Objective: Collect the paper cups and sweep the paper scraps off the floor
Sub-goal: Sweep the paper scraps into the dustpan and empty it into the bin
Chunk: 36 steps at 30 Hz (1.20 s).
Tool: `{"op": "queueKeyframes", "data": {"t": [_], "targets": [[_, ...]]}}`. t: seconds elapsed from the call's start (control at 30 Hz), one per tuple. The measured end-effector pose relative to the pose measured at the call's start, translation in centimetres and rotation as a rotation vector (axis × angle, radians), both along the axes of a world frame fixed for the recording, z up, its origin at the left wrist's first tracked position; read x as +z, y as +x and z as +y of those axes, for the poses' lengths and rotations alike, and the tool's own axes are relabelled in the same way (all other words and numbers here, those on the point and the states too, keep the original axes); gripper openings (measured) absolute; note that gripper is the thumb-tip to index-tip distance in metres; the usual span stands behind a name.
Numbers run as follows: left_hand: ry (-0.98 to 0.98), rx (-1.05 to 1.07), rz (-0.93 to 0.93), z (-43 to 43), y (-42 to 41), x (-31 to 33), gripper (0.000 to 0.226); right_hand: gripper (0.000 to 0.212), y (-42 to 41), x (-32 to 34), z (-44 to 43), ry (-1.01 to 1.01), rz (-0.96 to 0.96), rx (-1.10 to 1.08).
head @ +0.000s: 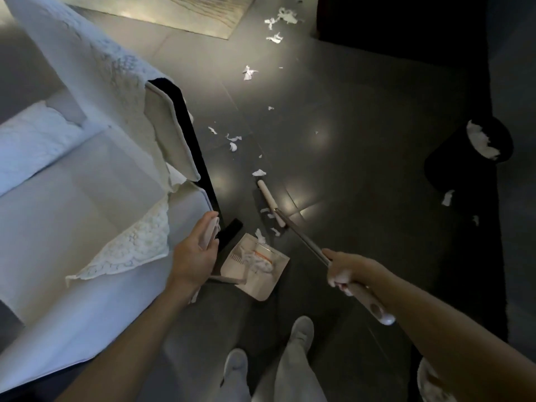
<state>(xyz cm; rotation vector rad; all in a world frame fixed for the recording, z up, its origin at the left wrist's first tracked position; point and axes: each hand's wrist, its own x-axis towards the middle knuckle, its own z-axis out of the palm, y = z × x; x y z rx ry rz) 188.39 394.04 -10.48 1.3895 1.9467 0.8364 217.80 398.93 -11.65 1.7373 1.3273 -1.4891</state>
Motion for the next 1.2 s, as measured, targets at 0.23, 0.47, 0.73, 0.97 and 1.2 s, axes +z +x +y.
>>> {"op": "queueKeyframes", "data": {"t": [0.23,0.47,0.73,0.97,1.2], "targets": [[-0.032,0.040,-0.079,3.0,3.4,0.0,0.055,0.085,5.8,3.9,-2.7,-0.195,0.027,0.085],[-0.009,0.129,-0.149,5.4,5.7,0.7,0.055,0.085,9.3,9.1,1.3,-0.078,0.028,0.154],[0.040,0.279,-0.061,11.5,7.9,1.4,0.050,0.067,9.0,8.6,11.8,0.017,-0.002,0.076],[0.070,0.343,-0.004,20.5,8.3,0.8,0.051,0.034,3.9,6.3,26.3,0.219,-0.117,0.281],[0.046,0.388,0.004,27.3,8.8,0.8,0.053,0.033,-0.6,1.2,36.6,0.310,-0.106,0.307]]}}
